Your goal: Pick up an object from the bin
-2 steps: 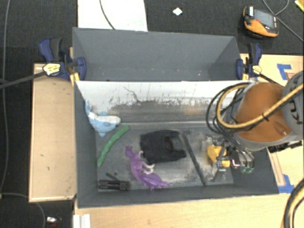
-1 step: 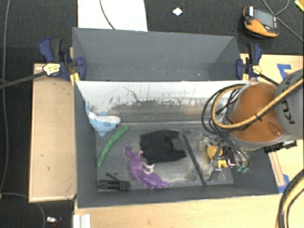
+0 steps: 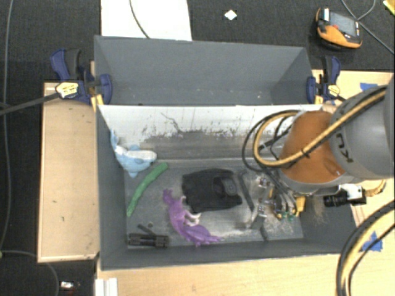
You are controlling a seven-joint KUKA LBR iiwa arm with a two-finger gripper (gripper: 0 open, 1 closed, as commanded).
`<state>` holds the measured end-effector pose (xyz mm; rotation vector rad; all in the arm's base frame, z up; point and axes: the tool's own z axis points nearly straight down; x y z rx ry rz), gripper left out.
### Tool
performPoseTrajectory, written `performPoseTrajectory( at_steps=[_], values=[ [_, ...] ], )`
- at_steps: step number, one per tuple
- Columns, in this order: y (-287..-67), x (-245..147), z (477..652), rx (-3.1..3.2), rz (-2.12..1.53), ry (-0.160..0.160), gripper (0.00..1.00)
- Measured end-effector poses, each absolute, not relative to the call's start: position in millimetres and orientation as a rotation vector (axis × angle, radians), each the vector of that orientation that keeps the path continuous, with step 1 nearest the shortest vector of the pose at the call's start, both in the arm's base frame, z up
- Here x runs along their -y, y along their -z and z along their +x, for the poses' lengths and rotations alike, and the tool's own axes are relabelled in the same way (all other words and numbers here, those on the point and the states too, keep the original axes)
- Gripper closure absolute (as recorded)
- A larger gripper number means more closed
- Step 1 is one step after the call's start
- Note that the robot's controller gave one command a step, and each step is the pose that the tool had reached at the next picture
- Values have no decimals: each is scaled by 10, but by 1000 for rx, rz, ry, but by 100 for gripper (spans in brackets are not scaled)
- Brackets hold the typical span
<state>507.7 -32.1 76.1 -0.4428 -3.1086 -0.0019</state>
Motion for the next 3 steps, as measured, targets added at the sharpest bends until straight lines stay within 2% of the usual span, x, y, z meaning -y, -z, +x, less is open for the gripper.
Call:
performPoseTrajectory(
  at_steps=[1,2,3],
  values=[
    [-703,44,5053,3092,-556,0,100],
    [-702,44,5052,3092,-553,0,100],
    [-1225,-133,5011,3104,-515,3,100]
  ],
)
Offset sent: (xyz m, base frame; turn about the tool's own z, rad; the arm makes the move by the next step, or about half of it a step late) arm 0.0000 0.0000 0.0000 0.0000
